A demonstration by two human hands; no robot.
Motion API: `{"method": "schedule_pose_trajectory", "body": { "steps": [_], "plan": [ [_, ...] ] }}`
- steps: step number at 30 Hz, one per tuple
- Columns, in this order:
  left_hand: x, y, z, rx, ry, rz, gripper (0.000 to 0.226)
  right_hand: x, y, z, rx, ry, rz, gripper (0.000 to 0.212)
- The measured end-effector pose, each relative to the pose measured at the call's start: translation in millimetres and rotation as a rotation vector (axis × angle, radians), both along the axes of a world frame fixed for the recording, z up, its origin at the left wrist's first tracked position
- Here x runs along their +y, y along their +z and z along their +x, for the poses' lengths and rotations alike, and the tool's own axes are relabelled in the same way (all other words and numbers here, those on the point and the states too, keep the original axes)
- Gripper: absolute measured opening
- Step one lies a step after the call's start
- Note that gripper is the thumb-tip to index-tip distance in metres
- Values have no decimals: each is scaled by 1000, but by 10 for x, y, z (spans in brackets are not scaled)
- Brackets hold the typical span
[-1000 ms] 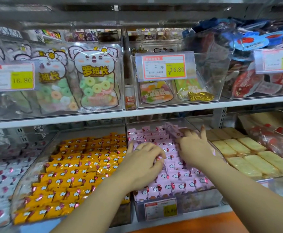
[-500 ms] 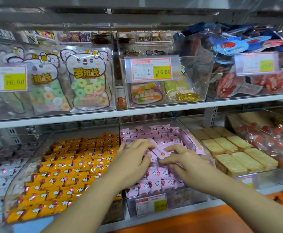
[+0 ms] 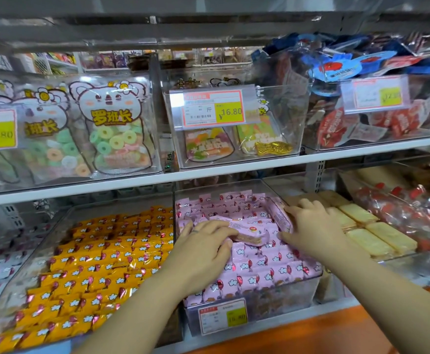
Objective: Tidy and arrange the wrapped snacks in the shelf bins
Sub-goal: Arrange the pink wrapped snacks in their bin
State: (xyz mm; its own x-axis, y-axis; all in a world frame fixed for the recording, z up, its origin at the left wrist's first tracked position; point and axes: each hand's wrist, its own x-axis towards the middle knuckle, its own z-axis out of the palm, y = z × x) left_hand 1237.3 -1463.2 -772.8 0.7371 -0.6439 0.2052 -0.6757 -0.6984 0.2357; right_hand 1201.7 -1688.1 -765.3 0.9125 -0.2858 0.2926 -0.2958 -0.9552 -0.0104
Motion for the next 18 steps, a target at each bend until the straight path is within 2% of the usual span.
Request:
{"method": "schedule_pose_trajectory", "body": {
  "steps": [4, 7, 10, 12, 14, 15, 16, 18],
  "plan": [
    [5, 0, -9, -4, 3, -7, 39, 3, -5, 5, -75, 15, 11, 48],
    [-3, -1, -15, -10, 8, -7, 38, -2, 10, -51, -239, 37, 148, 33],
    [1, 14, -24, -6, 10, -24, 38, -47, 99, -128, -450, 57, 446, 30],
    [-6, 24, -23, -11, 11, -56, 36, -87, 150, -153, -496, 88, 699, 20],
    [-40, 47, -13, -8, 35, -120, 36, -84, 172, -178, -486, 142, 1055, 11],
    [-64, 64, -6, -1, 56, -164, 37, -63, 175, -190, -463, 158, 1206, 14],
    [-92, 84, 5, 13, 79, -220, 40, -43, 177, -207, -430, 169, 1300, 16],
    [-156, 138, 27, 66, 111, -341, 49, -20, 170, -230, -366, 191, 1360, 19]
  ]
}}
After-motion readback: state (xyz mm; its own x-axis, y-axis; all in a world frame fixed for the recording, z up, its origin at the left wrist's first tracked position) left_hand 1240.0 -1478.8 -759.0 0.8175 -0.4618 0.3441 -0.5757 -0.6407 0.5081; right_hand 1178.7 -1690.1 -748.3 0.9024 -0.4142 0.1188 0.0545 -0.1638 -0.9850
